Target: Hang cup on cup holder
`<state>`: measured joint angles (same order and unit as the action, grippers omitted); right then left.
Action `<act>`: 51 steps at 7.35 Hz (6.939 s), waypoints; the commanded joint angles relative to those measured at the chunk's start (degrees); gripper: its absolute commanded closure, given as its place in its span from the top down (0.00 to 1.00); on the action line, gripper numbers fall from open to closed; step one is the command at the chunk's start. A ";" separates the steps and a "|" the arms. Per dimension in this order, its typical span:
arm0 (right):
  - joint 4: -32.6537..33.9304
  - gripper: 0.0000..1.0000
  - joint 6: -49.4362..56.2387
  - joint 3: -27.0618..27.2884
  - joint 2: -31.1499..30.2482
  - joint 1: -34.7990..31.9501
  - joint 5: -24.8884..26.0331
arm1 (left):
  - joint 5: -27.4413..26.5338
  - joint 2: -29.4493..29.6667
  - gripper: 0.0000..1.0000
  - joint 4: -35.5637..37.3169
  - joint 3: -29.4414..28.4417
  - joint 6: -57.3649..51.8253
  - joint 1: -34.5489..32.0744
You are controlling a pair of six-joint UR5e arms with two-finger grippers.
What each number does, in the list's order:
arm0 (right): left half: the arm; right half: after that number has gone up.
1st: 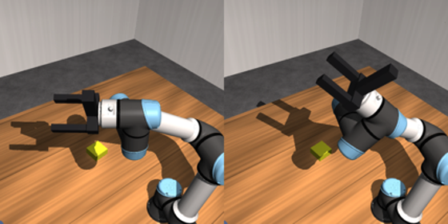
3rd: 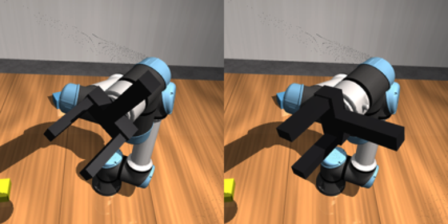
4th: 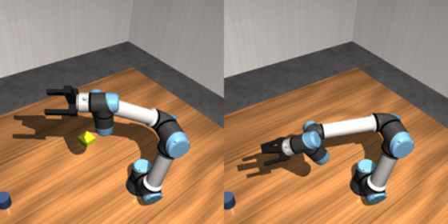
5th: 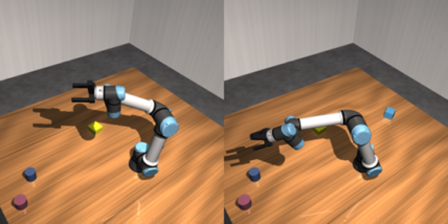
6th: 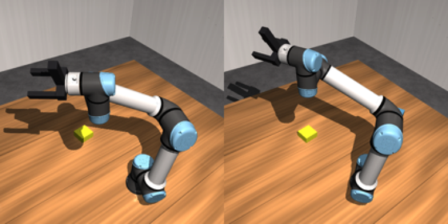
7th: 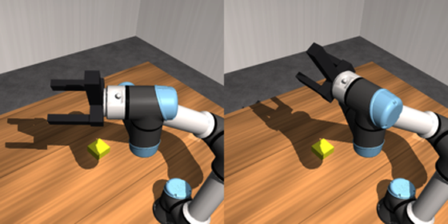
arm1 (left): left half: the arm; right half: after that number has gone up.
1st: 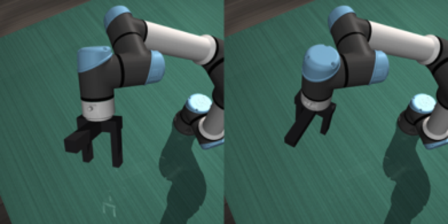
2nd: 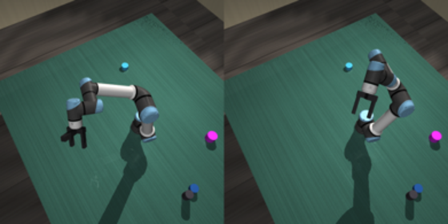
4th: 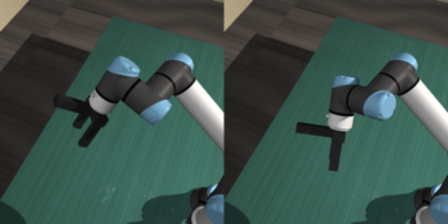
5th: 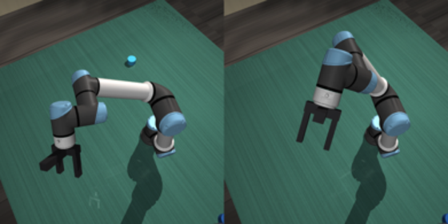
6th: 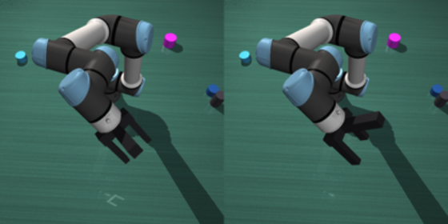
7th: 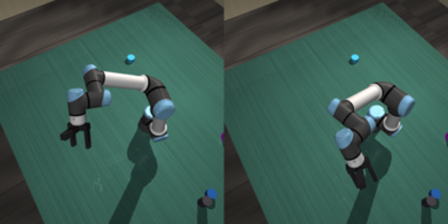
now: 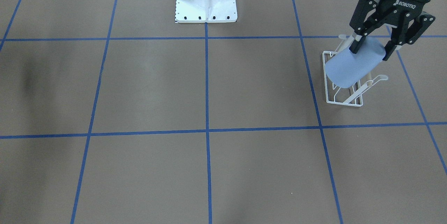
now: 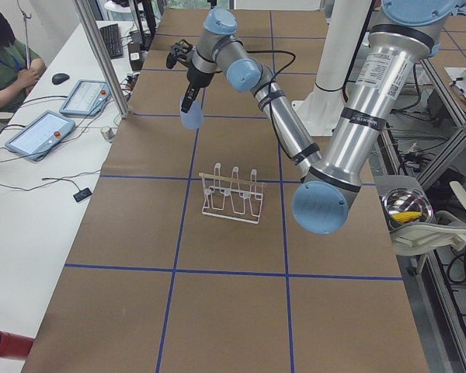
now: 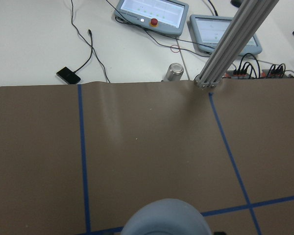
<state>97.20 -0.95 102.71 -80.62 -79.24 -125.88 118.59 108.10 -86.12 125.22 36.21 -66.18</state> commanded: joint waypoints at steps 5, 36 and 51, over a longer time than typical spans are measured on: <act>6.16 1.00 0.86 0.30 -0.68 -0.04 -3.23 | -3.45 -7.46 0.00 1.21 -0.85 -7.47 4.74; 6.25 1.00 1.56 0.21 -5.94 -5.46 -5.78 | 14.18 -14.67 0.99 1.04 -19.19 -34.18 -17.20; 6.25 1.00 1.65 -0.14 -13.77 -11.29 -4.81 | 14.39 -20.91 0.99 -1.95 -28.45 -35.42 -21.97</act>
<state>103.48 0.70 102.55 -94.36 -90.53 -130.66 132.98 87.15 -88.07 96.75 0.79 -88.15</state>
